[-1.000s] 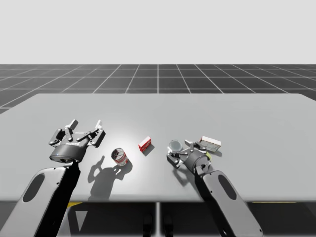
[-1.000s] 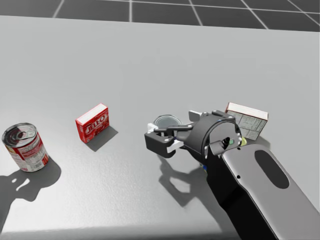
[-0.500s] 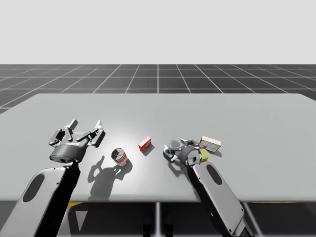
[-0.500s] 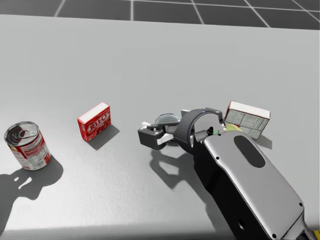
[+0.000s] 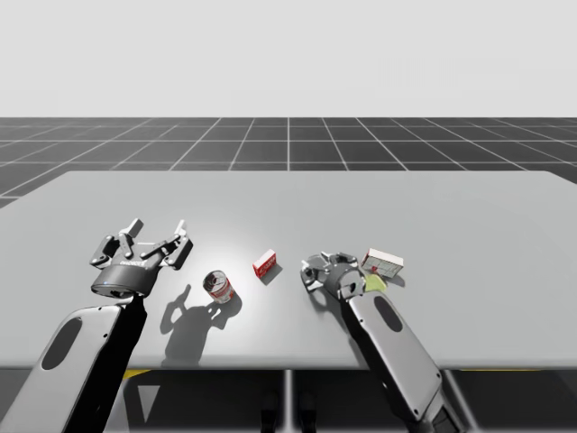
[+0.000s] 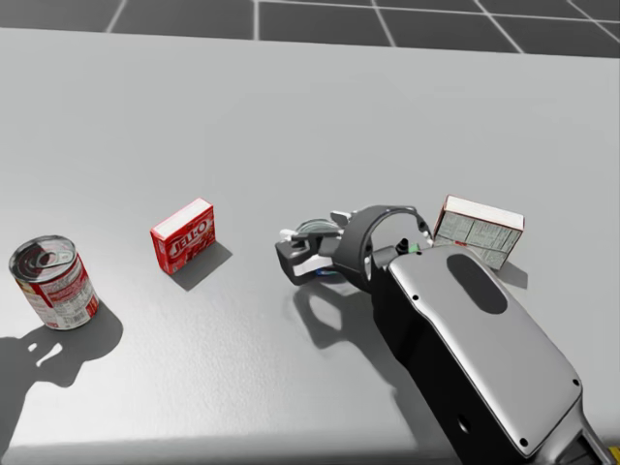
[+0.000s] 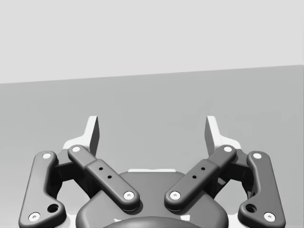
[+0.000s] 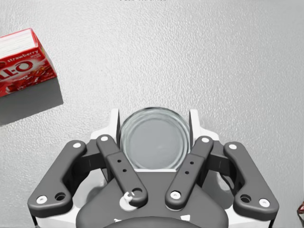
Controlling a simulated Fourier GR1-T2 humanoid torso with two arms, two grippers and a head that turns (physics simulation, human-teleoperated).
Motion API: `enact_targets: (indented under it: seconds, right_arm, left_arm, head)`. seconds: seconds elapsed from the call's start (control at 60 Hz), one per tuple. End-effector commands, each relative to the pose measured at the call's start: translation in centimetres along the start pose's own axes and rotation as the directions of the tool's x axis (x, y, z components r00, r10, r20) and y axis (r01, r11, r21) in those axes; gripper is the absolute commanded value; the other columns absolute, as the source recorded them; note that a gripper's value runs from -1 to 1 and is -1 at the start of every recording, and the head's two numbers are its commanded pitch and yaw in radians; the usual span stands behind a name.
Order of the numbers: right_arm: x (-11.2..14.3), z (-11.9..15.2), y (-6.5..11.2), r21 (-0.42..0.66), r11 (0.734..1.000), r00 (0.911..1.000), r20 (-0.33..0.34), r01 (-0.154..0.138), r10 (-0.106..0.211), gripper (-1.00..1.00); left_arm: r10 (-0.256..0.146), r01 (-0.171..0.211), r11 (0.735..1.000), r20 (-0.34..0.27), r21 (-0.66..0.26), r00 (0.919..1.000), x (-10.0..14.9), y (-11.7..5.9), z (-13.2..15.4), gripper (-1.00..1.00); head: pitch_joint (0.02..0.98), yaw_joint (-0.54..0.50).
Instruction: Grasp the tuna can and hold it up.
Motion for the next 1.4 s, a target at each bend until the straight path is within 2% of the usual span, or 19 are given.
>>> enact_targets:
  seconds: [0.017, 0.167, 0.333, 0.45, 0.6, 0.783, 0.9, 1.067, 1.15, 1.167, 1.217, 1.233, 1.283, 1.35, 1.4]
  right_arm:
    - [-5.0, -0.8, -1.4, -0.067, 0.997, 0.9881, -0.15, 0.027, -0.037, 1.0]
    - [-5.5, -0.8, -1.5, -0.068, 0.998, 0.9881, -0.152, 0.014, -0.024, 1.0]
    - [-5.5, -0.8, -1.5, -0.066, 0.998, 0.9893, -0.145, 0.012, -0.022, 1.0]
    - [-5.5, -0.8, -1.4, -0.069, 0.998, 0.9902, -0.14, 0.0, -0.01, 1.0]
    - [-5.5, -0.7, -1.4, -0.067, 0.998, 0.9918, -0.128, -0.012, 0.004, 1.0]
    - [-5.2, -0.2, -1.1, -0.067, 0.997, 0.9966, -0.077, -0.035, 0.03, 1.0]
    - [-3.9, 0.6, -0.9, -0.073, 0.996, 0.9989, -0.021, -0.043, 0.042, 1.0]
    - [-1.6, 1.9, -0.7, -0.087, 0.995, 0.9954, 0.074, -0.055, 0.061, 1.0]
    - [-0.5, 2.8, -0.5, -0.094, 0.993, 0.9889, 0.127, -0.064, 0.076, 1.0]
    - [0.0, 3.2, -0.4, -0.098, 0.993, 0.9847, 0.155, -0.066, 0.081, 1.0]
    - [0.5, 3.7, -0.4, -0.102, 0.993, 0.9798, 0.182, -0.065, 0.083, 1.0]
    - [1.1, 4.2, -0.3, -0.11, 0.992, 0.9729, 0.213, -0.068, 0.09, 1.0]
    - [1.7, 4.7, -0.3, -0.127, 0.989, 0.9617, 0.253, -0.074, 0.104, 1.0]
    - [3.1, 6.0, -0.2, -0.156, 0.984, 0.9288, 0.345, -0.084, 0.134, 1.0]
    - [3.7, 6.7, -0.2, -0.165, 0.983, 0.9149, 0.38, -0.08, 0.138, 1.0]
  left_arm:
    - [-0.001, 0.001, 1.0, -0.002, -0.001, 1.0, 0.0, 0.0, 0.0, -1.0]
    - [-0.001, 0.001, 1.0, -0.003, -0.001, 1.0, 0.0, 0.0, 0.0, -1.0]
    - [-0.002, 0.002, 1.0, -0.004, 0.0, 1.0, -0.1, 0.0, 0.0, -1.0]
    - [-0.002, 0.002, 1.0, -0.005, 0.001, 1.0, -0.1, 0.0, 0.0, -1.0]
    - [-0.001, 0.001, 1.0, -0.006, 0.001, 1.0, -0.1, 0.0, 0.0, -1.0]
    - [0.001, -0.001, 1.0, -0.004, 0.001, 1.0, -0.1, 0.0, 0.0, -1.0]
    - [0.003, -0.003, 1.0, -0.003, 0.001, 1.0, -0.1, 0.0, 0.0, -1.0]
    - [0.004, -0.004, 1.0, -0.002, 0.002, 1.0, -0.1, 0.1, 0.0, -1.0]
    - [0.004, -0.004, 1.0, -0.002, 0.003, 1.0, -0.1, 0.1, 0.0, -1.0]
    - [0.004, -0.004, 1.0, -0.002, 0.003, 1.0, -0.1, 0.1, 0.0, -1.0]
    - [0.004, -0.004, 1.0, -0.002, 0.003, 1.0, -0.1, 0.1, 0.0, -1.0]
    - [0.004, -0.004, 1.0, -0.002, 0.004, 1.0, -0.1, 0.1, 0.0, -1.0]
    - [0.004, -0.004, 1.0, -0.002, 0.004, 1.0, -0.1, 0.1, 0.0, -1.0]
    - [0.004, -0.004, 1.0, -0.002, 0.004, 1.0, -0.1, 0.1, 0.0, -1.0]
    - [0.005, -0.005, 1.0, -0.001, 0.004, 1.0, -0.1, 0.1, 0.0, -1.0]
  head:
    - [0.814, -0.12]
    - [0.789, -0.12]
    - [0.67, -0.1]
    - [0.57, -0.11]
    - [0.501, -0.11]
    - [0.469, -0.12]
    - [0.469, -0.12]
    - [0.477, -0.12]
    - [0.478, -0.12]
    - [0.479, -0.12]
    - [0.48, -0.12]
    - [0.48, -0.12]
    - [0.481, -0.12]
    - [0.48, -0.12]
    - [0.48, -0.12]
